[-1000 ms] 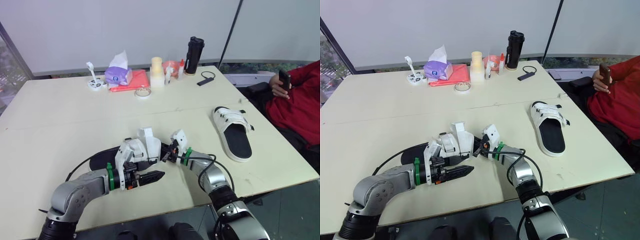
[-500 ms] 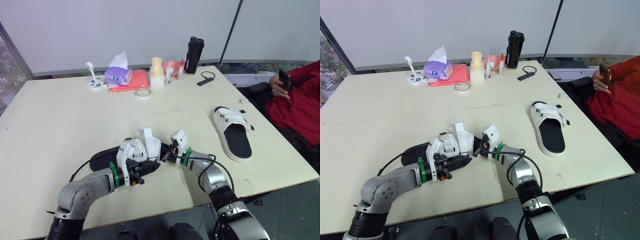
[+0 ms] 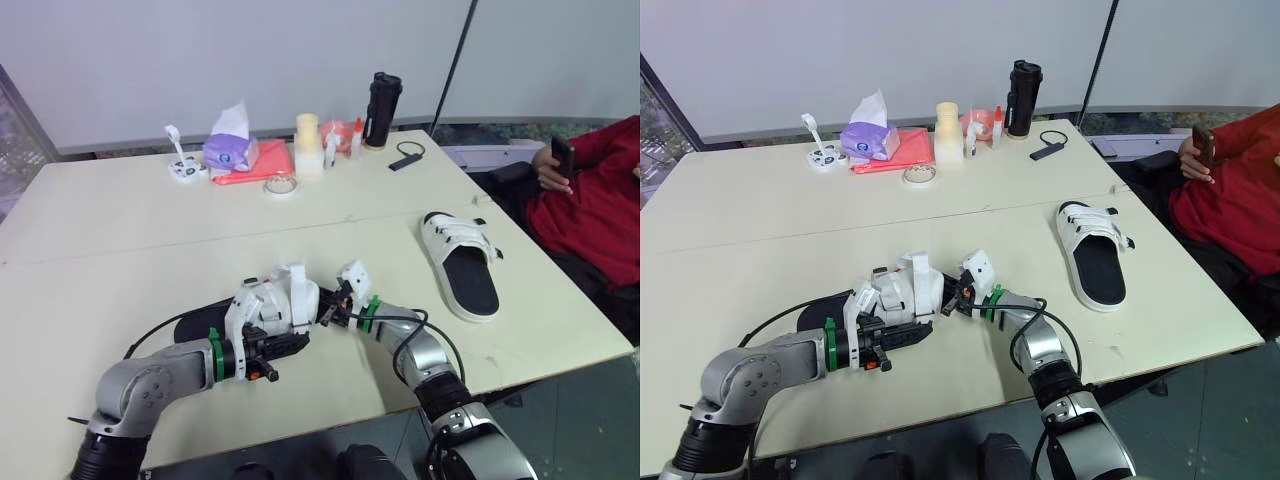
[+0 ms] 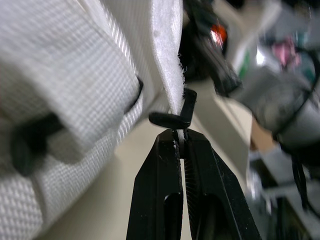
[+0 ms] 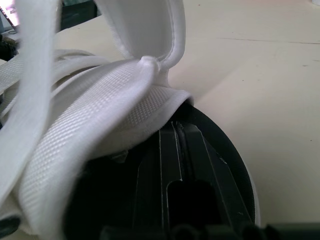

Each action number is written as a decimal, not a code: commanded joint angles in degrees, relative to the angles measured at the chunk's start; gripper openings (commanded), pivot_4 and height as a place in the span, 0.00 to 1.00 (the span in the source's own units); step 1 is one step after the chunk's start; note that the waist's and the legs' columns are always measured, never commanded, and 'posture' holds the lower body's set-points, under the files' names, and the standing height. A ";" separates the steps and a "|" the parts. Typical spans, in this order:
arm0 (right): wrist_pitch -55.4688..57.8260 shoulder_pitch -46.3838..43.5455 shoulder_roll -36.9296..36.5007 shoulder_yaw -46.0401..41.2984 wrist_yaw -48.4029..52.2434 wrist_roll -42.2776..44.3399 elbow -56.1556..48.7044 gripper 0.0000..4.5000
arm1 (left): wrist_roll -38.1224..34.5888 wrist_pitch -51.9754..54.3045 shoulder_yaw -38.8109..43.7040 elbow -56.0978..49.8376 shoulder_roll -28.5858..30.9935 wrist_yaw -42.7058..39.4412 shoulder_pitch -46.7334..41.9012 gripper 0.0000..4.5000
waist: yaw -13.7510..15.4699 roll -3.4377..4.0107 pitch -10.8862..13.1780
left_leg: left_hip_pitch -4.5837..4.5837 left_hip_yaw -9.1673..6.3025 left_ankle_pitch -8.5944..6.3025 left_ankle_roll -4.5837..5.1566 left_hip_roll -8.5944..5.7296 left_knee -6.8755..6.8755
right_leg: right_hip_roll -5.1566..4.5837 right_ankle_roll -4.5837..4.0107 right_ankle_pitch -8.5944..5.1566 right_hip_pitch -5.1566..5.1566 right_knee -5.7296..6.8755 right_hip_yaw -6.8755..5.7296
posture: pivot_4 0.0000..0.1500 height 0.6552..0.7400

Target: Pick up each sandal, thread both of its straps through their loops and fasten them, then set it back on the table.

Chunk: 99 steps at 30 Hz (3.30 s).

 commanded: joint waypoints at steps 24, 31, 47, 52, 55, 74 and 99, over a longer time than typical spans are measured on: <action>5.07 4.01 -2.27 1.01 -1.39 -2.92 6.28 0.00 | 3.25 -3.59 -9.71 -4.43 19.49 -21.94 3.04 0.01 | -0.46 0.24 0.02 | -0.05 -0.09 -0.06 0.00 -0.01 -0.24 | -0.01 -0.11 -0.13 -0.10 -0.14 0.13 | 1.00 1.00; 4.66 3.97 -2.30 0.79 -1.76 -3.11 6.51 0.00 | -14.09 2.86 1.73 -2.96 9.51 -15.51 -1.96 0.01 | -0.31 0.09 0.06 | -0.08 -0.13 -0.06 0.00 -0.01 -0.16 | -0.01 -0.08 -0.12 -0.05 -0.16 0.11 | 1.00 1.00; 4.38 3.78 -1.92 0.76 -1.88 -3.21 6.95 0.00 | -30.15 2.92 13.40 15.77 -4.06 13.36 -14.75 0.15 | -0.29 0.01 0.09 | -0.08 -0.17 -0.05 0.00 -0.07 0.08 | 0.05 0.02 -0.05 0.08 0.00 0.06 | 1.00 1.00; 4.36 4.09 -2.14 0.65 -2.00 -3.24 6.72 0.00 | -28.68 1.53 13.31 14.88 -5.00 14.44 -15.10 0.67 | -0.30 0.01 0.07 | -0.06 -0.17 -0.04 -0.02 -0.08 0.09 | 0.05 0.08 -0.01 0.11 0.01 0.05 | 1.00 1.00; 4.45 4.21 -2.20 0.64 -2.01 -3.23 6.63 0.00 | -26.91 0.86 12.87 14.28 -3.87 13.78 -16.55 0.98 | -0.27 0.00 0.06 | -0.05 -0.18 -0.04 -0.02 -0.08 0.09 | 0.06 0.08 -0.01 0.11 0.02 0.05 | 1.00 1.00; 4.02 3.58 -3.47 0.39 -0.97 -3.36 7.38 0.00 | 38.08 -70.05 -14.45 13.35 25.44 -31.45 -20.33 0.98 | 0.34 0.16 0.13 | -0.12 -0.05 -0.04 -0.13 -0.04 -0.03 | -0.14 -0.25 0.03 -0.07 -0.03 0.20 | 1.00 1.00; 4.20 3.59 -2.91 -0.12 -1.60 -3.19 7.55 0.00 | 88.73 -134.86 -17.81 36.68 8.75 -3.89 -20.20 0.98 | 1.26 0.25 -0.13 | 0.00 0.21 -0.05 -0.01 0.02 0.03 | -0.21 -0.25 0.08 0.07 0.11 0.27 | 1.00 1.00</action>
